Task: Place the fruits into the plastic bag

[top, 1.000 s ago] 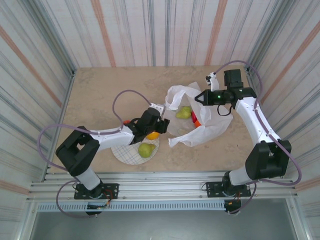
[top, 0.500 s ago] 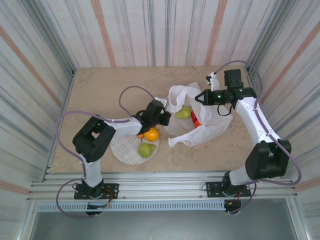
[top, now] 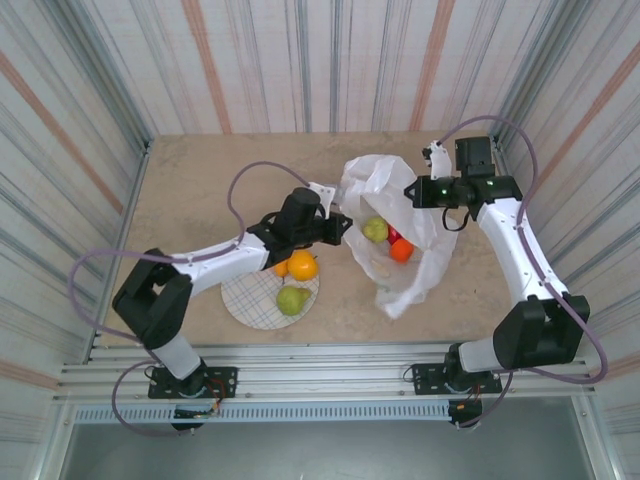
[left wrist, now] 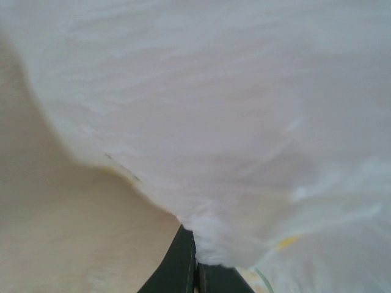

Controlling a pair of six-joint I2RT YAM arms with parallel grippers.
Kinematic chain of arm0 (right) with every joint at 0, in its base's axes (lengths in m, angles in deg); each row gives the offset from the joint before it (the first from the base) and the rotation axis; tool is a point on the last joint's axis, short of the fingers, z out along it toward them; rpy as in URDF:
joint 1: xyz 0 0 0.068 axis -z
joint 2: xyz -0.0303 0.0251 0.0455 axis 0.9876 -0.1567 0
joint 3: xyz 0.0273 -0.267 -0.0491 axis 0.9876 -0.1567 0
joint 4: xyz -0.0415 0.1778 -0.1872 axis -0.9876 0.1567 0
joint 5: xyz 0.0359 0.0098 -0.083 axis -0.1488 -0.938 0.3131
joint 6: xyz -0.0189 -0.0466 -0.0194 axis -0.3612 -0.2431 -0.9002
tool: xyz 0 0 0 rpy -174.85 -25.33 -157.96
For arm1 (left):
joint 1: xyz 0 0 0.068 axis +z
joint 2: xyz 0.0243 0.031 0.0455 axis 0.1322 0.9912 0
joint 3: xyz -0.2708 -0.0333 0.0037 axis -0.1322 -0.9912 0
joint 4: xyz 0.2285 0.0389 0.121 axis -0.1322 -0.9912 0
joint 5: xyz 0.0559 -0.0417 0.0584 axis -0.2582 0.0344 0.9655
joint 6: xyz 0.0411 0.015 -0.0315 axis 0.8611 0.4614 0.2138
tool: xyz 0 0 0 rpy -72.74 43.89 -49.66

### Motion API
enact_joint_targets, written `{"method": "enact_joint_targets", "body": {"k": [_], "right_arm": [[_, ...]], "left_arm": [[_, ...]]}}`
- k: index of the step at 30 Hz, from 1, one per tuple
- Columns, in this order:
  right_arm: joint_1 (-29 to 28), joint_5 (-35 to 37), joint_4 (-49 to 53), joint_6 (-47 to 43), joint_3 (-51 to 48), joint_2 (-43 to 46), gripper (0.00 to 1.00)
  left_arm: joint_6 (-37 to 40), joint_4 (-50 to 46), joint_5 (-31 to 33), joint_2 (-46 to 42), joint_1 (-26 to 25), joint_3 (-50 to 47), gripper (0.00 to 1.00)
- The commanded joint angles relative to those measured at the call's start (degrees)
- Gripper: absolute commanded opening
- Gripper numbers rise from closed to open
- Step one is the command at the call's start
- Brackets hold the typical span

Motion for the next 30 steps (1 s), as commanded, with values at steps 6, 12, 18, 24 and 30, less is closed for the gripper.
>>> {"method": "enact_joint_targets", "body": {"k": [6, 12, 18, 24, 30], "right_arm": [[-1.4, 9.2, 5.5, -4.2, 5.5, -0.3, 0.00], [-2.7, 10.5, 6.5, -4.3, 8.0, -1.4, 0.00], [-3.6, 11.3, 9.6, -4.7, 13.4, -0.8, 0.00], [-4.7, 12.2, 8.9, -4.7, 11.9, -1.3, 0.00], [-5.4, 9.3, 3.4, -2.5, 7.7, -3.4, 0.00]], "left_arm": [[-5.7, -10.2, -4.3, -2.9, 0.4, 5.2, 0.00], [-7.2, -10.6, -6.5, -1.6, 4.5, 4.6, 0.00], [-8.3, -10.2, -11.6, -3.0, 5.0, 5.8, 0.00], [-9.2, -8.8, -12.6, -2.5, 5.3, 4.6, 0.00], [-3.5, -12.5, -6.6, 3.1, 8.4, 7.8, 0.02]]}}
